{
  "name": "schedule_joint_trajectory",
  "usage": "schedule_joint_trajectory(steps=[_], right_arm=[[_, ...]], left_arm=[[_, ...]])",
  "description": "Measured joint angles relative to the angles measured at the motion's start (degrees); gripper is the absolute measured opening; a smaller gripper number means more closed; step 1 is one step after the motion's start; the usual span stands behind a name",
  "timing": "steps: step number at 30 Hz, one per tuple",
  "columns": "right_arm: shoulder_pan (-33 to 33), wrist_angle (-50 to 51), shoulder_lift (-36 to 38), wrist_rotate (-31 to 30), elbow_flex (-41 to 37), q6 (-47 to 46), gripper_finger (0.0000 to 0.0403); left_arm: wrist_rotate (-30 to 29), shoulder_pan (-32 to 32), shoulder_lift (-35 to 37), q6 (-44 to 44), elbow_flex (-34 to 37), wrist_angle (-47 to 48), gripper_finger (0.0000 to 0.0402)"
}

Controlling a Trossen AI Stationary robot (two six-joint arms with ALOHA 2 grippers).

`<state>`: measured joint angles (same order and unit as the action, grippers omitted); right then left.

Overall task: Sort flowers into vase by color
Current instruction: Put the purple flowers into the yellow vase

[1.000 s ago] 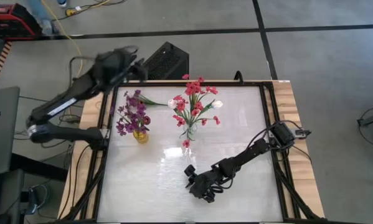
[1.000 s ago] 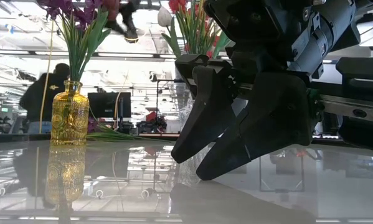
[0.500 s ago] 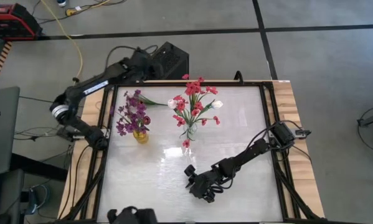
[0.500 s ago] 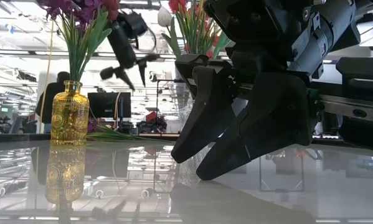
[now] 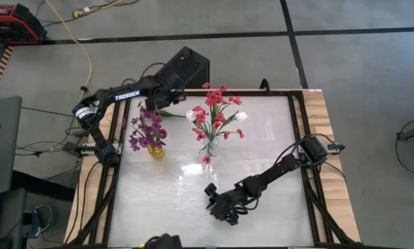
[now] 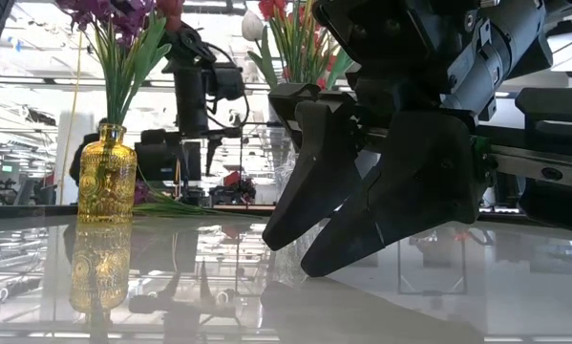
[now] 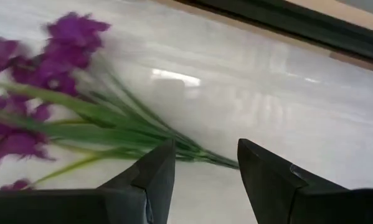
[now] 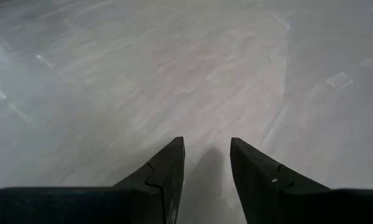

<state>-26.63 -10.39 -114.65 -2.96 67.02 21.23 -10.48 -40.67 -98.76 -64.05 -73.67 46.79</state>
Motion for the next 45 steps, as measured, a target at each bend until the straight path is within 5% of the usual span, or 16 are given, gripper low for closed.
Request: schedule_joint_trajectory(steps=[7, 20, 45], right_arm=[[0.0, 0.0, 0.0, 0.0, 0.0, 0.0, 0.0159], [0.0, 0.0, 0.0, 0.0, 0.0, 0.0, 0.0159], [0.0, 0.0, 0.0, 0.0, 0.0, 0.0, 0.0159]], left_arm=[[-4.5, 2.7, -0.1, -7.8, 0.0, 4.1, 0.0162], [-4.8, 3.7, -0.7, -26.6, 9.0, -5.8, 0.0162], [-6.3, 3.8, -0.7, -28.1, 18.4, -19.7, 0.0146]])
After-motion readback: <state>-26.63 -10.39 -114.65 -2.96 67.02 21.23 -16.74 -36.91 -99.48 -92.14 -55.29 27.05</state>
